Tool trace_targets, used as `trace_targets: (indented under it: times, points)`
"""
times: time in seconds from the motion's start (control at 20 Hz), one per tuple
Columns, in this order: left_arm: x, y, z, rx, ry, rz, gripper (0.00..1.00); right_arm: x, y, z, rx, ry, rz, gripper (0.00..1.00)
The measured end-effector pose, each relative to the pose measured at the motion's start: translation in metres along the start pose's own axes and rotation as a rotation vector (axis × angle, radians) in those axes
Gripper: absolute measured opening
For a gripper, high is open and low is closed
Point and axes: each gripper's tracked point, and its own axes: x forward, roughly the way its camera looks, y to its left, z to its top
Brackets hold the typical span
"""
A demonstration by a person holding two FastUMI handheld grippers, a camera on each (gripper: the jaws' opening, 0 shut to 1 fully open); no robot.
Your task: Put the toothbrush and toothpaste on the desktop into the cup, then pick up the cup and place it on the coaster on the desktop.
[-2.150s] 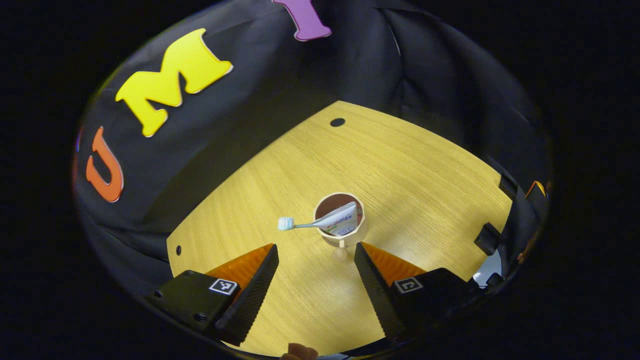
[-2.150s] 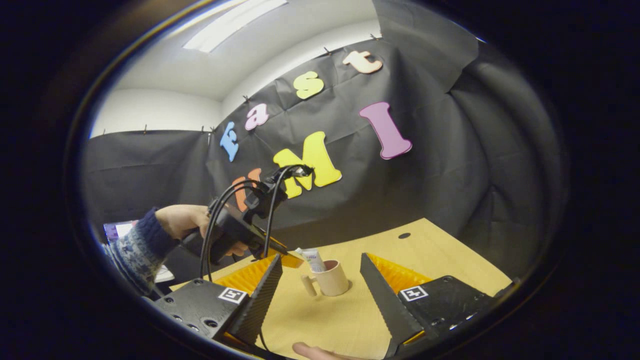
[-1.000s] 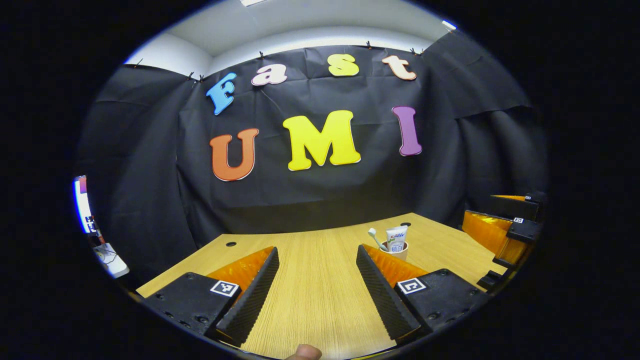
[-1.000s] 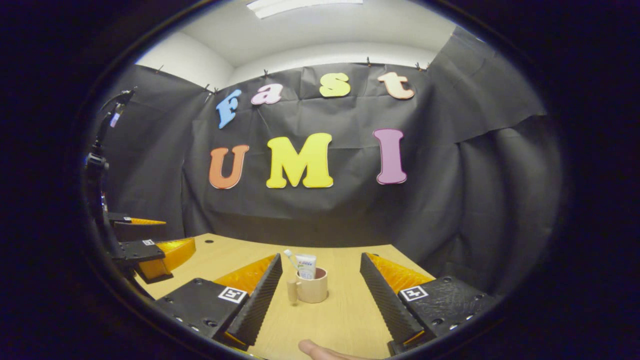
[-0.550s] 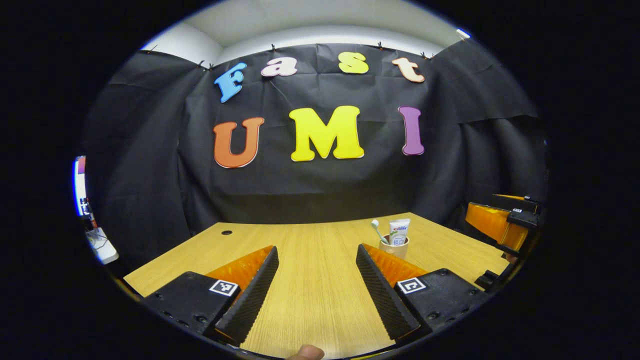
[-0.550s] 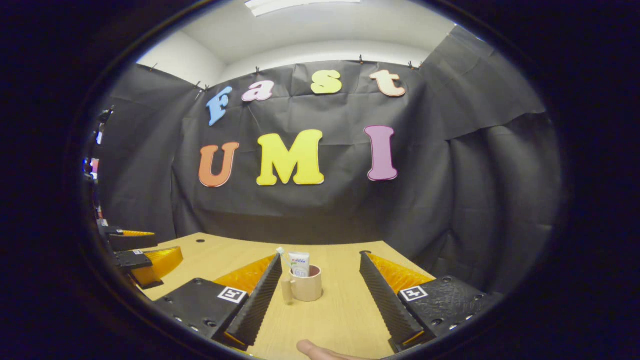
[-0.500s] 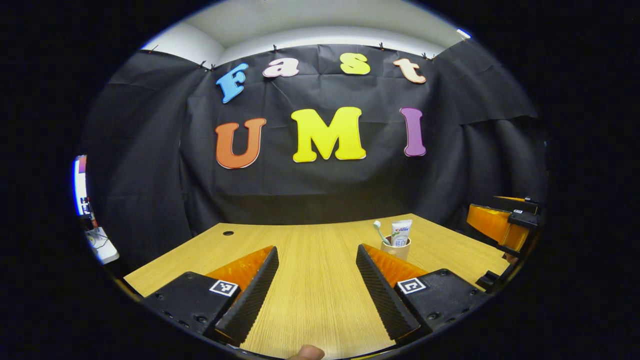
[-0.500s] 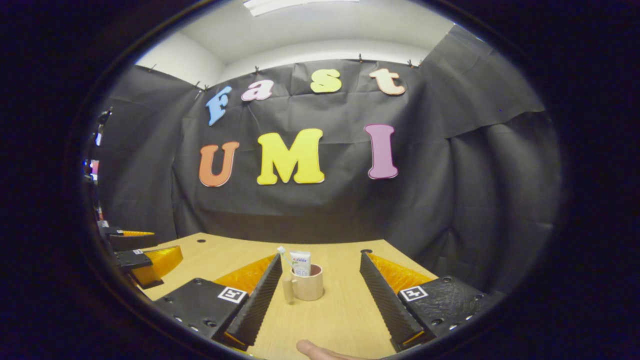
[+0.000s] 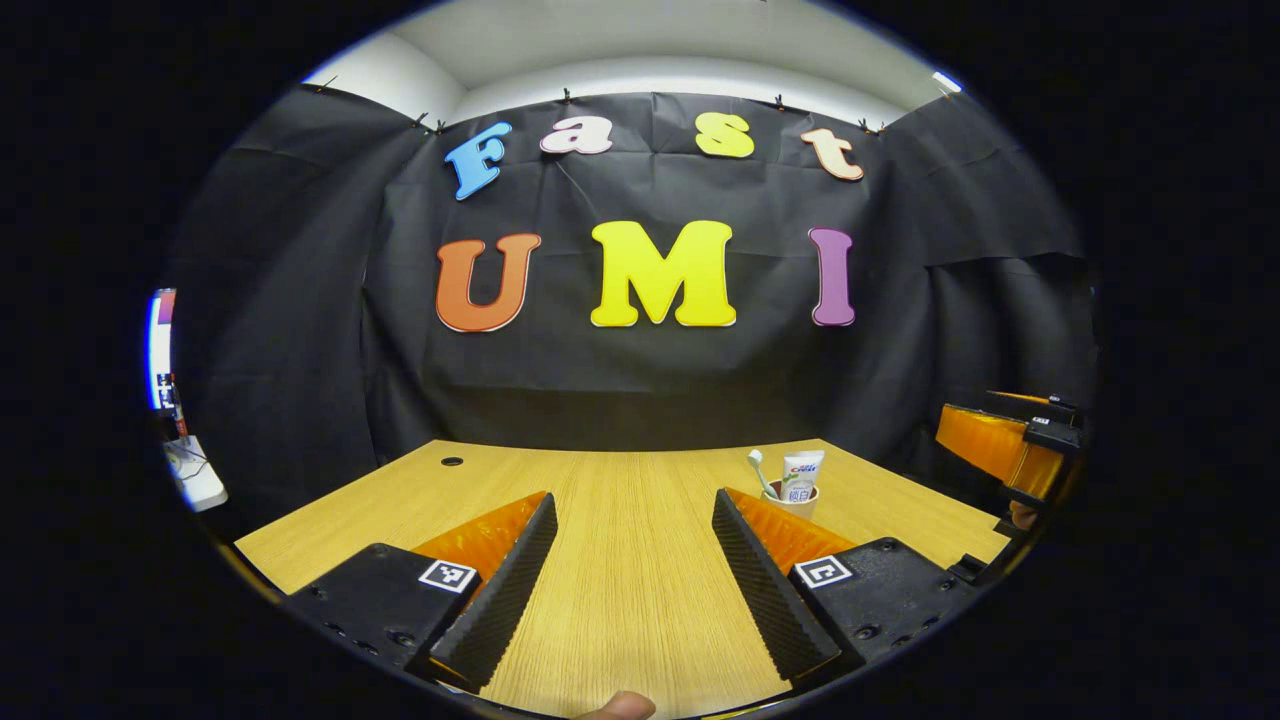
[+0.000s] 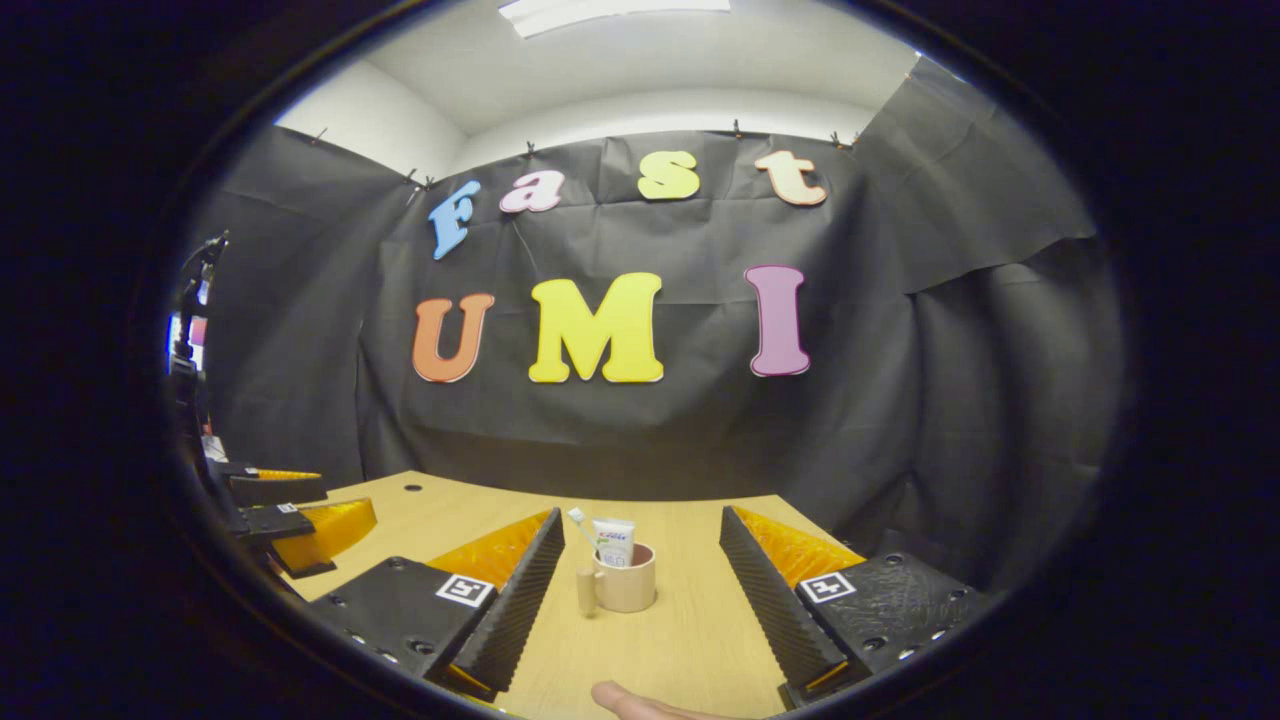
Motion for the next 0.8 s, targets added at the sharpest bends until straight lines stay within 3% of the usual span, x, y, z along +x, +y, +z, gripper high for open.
trace_targets:
  times: [0.15,0.25,0.8]
  points:
    - [0.001,0.005,-0.003,0.0,0.003,0.015,0.99,0.002,0.005,0.009,-0.027,-0.012,0.007,0.91]
    - [0.004,0.01,-0.006,-0.003,0.011,0.023,0.99,0.002,0.011,0.012,-0.031,-0.014,0.013,0.95]
    - [0.005,0.026,-0.008,0.0,0.017,0.047,0.99,0.009,0.025,0.006,-0.042,0.015,0.006,0.93]
